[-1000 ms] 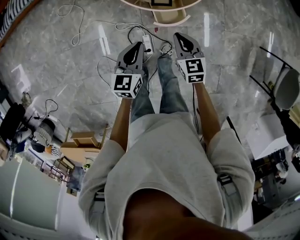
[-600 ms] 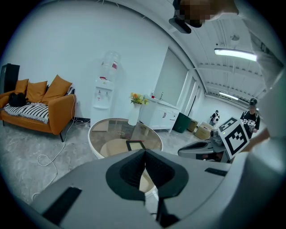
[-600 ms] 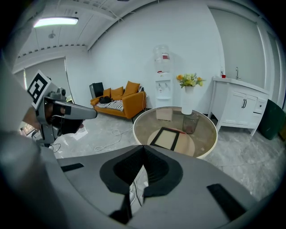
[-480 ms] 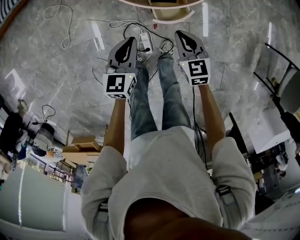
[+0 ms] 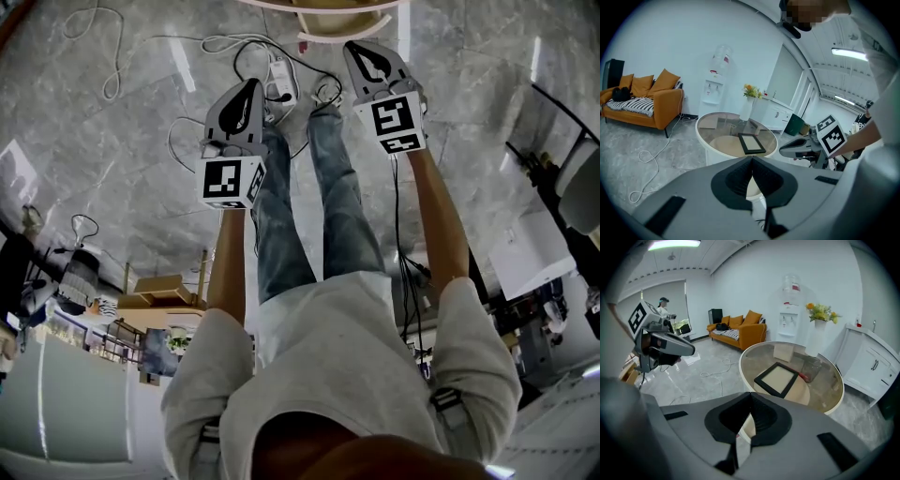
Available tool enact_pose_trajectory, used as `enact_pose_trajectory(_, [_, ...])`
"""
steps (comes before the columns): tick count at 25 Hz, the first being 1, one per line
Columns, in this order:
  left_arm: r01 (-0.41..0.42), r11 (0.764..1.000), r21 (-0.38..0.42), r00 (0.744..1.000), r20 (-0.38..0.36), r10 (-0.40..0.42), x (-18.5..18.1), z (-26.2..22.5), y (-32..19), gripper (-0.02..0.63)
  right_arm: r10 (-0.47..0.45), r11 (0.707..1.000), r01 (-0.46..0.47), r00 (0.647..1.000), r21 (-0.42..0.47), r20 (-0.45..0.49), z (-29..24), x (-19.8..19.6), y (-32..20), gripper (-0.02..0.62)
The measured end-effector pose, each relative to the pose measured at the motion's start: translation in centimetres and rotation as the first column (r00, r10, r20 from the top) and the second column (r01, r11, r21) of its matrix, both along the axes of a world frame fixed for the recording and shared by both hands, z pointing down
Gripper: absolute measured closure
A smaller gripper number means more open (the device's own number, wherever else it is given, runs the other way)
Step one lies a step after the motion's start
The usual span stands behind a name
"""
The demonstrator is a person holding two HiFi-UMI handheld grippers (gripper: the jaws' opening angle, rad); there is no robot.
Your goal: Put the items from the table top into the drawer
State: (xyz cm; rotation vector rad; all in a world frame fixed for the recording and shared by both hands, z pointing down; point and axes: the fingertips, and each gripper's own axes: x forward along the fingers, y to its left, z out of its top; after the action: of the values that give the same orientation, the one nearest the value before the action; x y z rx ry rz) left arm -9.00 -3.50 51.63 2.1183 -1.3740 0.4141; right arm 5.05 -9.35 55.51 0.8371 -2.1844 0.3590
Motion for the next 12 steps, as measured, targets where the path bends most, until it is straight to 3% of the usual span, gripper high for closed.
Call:
enact_pose_trajectory(5, [0.010,1.000,-0.003,1.000,-0.006,-0.010,-0.1,0.7,0.0,0.591,-0.182,0.981,0.190,0.973,0.040,-0.143,2.2,-1.0,-2.8,0.571])
enact_pose_trajectory(12, [0.019,1.000,-0.003,1.000,-0.019,-0.019,-0.3,0.6,0.3,0.591,-0.398,0.908,0.418,0.839,-0.028,-0.372,5.2,-1.8,-6.5,0.571])
